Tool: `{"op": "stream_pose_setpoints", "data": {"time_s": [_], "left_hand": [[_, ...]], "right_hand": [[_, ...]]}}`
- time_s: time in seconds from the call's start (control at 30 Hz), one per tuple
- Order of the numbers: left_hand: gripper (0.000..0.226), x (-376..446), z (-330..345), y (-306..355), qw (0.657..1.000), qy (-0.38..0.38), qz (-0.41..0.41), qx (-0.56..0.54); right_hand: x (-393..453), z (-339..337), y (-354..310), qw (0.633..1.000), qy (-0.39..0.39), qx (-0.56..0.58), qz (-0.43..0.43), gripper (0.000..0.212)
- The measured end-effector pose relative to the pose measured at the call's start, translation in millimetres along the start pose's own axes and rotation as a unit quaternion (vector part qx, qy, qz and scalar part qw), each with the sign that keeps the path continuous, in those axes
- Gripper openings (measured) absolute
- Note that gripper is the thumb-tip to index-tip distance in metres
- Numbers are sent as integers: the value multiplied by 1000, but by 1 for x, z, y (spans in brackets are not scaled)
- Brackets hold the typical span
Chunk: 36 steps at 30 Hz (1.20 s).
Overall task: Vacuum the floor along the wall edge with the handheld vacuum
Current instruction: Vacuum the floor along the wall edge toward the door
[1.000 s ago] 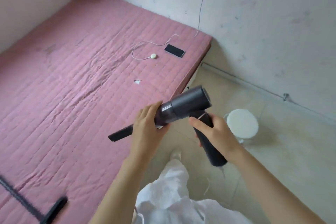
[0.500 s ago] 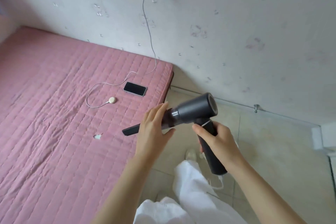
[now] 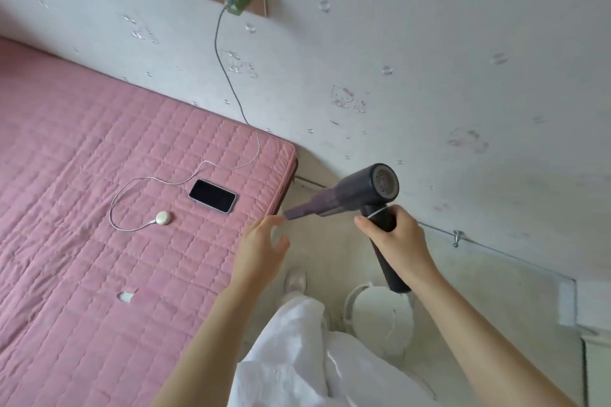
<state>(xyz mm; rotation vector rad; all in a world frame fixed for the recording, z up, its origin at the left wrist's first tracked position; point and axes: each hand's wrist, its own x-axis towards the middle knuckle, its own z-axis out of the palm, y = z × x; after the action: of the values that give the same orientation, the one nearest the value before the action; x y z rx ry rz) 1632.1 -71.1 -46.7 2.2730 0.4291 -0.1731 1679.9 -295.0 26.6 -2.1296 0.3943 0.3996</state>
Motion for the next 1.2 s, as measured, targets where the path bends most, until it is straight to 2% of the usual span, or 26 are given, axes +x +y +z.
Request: {"op": "stream_pose_setpoints", "data": {"time_s": [0.23, 0.37, 0.6, 0.7, 0.83, 0.93, 1.07, 1.2], "left_hand": [[31, 100, 39, -24, 994, -87, -72, 8], [32, 138, 66, -36, 989, -115, -76, 47], [70, 200, 124, -65, 981, -97, -91, 141], [76, 240, 167, -89, 976, -77, -115, 170], [75, 301, 244, -134, 969, -6, -135, 209], [77, 340, 294, -170, 959, 95, -92, 249], [76, 373, 340, -213, 924, 234, -23, 302], [70, 389, 359, -232, 880, 339, 0, 333]], "right_hand": [[91, 20, -8, 998, 10, -64, 6, 33], [138, 34, -6, 994, -1, -113, 5, 34], [230, 57, 25, 974, -46, -219, -28, 39], [284, 84, 59, 967, -72, -242, -37, 38], [364, 135, 121, 961, -111, -241, -72, 33], [417, 179, 167, 956, -123, -246, -101, 31], [480, 234, 227, 955, -133, -230, -130, 29], [522, 277, 275, 956, -142, -200, -161, 28]]}}
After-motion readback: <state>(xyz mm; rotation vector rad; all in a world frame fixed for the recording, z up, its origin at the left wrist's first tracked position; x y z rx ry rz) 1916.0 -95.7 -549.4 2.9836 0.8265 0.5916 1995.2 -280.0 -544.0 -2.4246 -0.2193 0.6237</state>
